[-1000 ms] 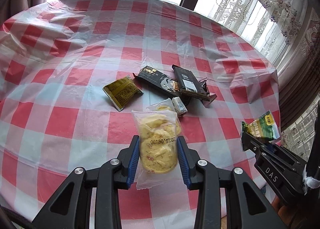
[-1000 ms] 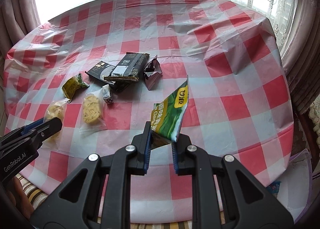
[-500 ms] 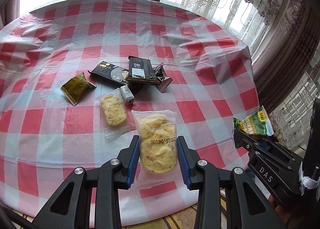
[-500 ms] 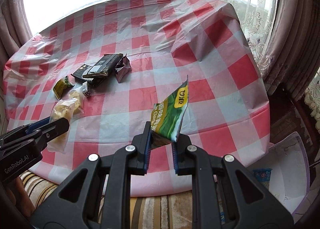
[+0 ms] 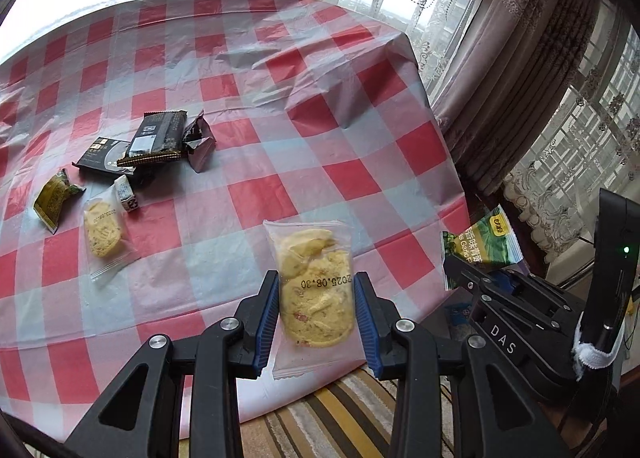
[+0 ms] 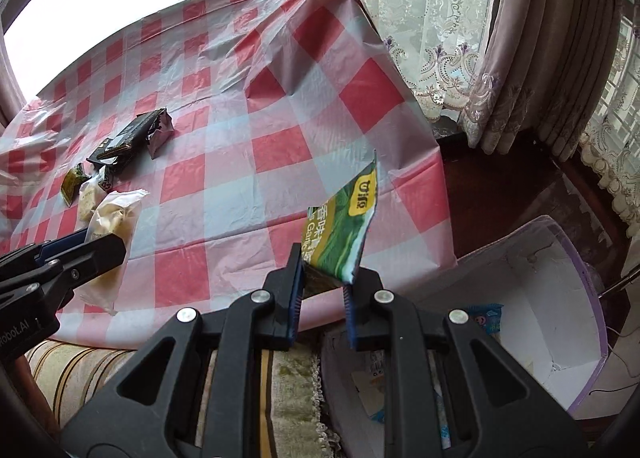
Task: Organize snacks
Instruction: 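Carry the cookie packet and green packet over the white box with both tools, then open both tools to drop the two packets into the white box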
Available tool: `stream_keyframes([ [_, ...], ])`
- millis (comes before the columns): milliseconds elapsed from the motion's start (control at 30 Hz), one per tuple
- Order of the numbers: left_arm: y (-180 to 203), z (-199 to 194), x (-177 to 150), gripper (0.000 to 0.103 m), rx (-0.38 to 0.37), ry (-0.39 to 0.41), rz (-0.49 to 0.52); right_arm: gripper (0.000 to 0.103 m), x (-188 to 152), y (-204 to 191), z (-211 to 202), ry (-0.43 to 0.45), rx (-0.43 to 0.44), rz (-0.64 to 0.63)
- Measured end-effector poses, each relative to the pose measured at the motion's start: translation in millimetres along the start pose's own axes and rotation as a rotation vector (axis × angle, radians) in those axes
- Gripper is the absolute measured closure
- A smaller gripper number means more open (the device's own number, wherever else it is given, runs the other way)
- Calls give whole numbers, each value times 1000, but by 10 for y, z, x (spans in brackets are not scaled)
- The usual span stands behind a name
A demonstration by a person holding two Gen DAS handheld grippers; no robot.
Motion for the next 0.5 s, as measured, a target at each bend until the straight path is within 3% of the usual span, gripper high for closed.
stream_keyframes([
  [500, 839, 319, -67, 65, -130, -110, 158, 82, -122, 869, 15, -21, -122, 135],
])
Point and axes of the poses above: each gripper's, at about its wrist camera, not at the fingertips, and z roughly the way its jaws point, y to its right, x to its top, the point moved 3 cm from there along z, roughly the way its jaws point, and after that the axes turned 5 degrees about -y, right-handed, at the moved point
